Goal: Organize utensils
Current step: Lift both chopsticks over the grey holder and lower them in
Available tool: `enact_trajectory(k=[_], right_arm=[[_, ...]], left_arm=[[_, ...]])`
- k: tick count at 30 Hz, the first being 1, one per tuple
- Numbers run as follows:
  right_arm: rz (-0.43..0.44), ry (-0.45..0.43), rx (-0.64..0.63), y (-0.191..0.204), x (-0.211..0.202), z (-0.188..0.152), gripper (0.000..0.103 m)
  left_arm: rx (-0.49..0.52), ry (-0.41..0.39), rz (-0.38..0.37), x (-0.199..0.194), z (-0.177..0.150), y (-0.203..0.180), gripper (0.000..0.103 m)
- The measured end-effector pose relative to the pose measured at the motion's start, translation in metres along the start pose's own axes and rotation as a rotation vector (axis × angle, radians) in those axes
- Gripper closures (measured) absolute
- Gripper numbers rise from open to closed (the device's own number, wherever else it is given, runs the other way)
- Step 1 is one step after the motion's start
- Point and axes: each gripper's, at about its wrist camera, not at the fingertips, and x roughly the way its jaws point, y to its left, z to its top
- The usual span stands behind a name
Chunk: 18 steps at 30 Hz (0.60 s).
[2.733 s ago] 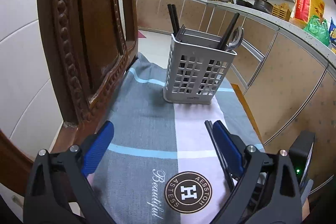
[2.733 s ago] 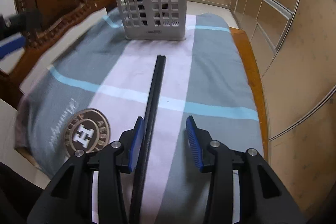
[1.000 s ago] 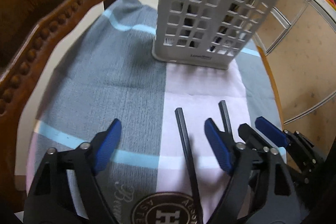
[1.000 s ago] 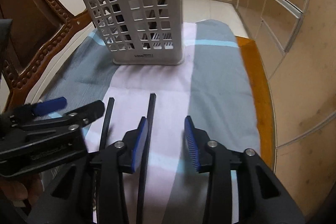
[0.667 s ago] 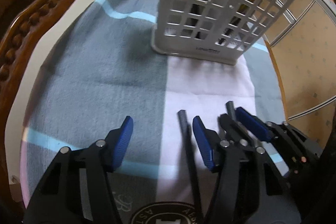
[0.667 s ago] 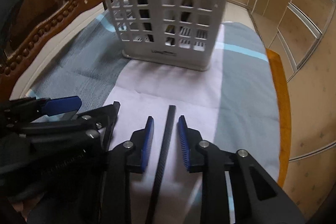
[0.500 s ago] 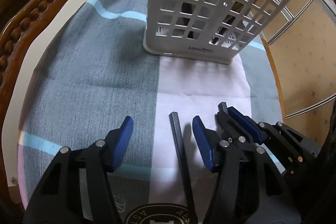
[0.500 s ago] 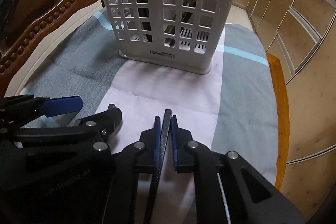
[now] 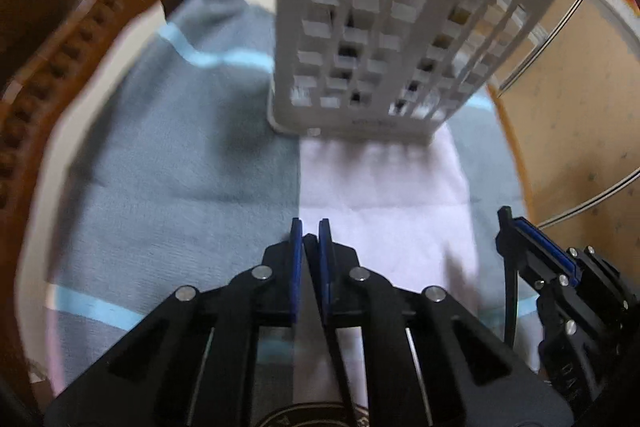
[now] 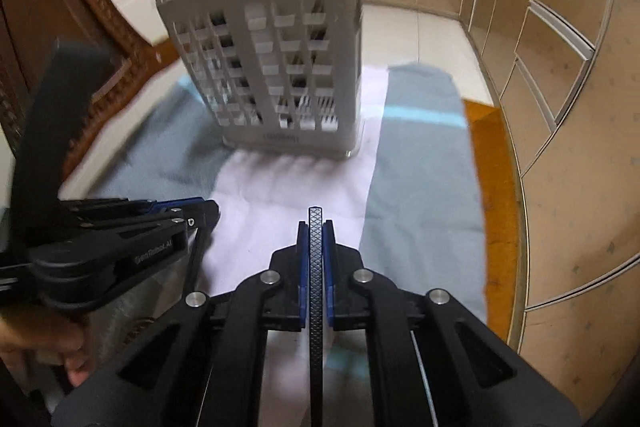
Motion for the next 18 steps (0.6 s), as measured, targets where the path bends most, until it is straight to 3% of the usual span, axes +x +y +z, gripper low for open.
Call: enact_trajectory(k=[7, 10, 14, 18], right_arm=[[0.065, -0.145, 0.048, -0.001, -0.067, 0.005, 0.096], [0.088, -0.216, 0.060, 0.003, -0.099, 0.003, 0.096], [0.112, -0.291, 0.071, 0.008, -0.137, -0.004, 0.096], [0.110, -0.369, 0.077, 0.016, -0.164, -0.009, 0.096]], left_arm=[[0.010, -0.206, -0.082, -0.100, 0.003, 0.008, 0.095], [0.035, -0.323, -0.110, -0.147, -0.010, 0.012, 0.095], [0.091, -0.446, -0.093, -0.195, -0.028, 0.005, 0.095], [0.107, -0.512, -0.043, -0.233, -0.032, 0.004, 0.096]])
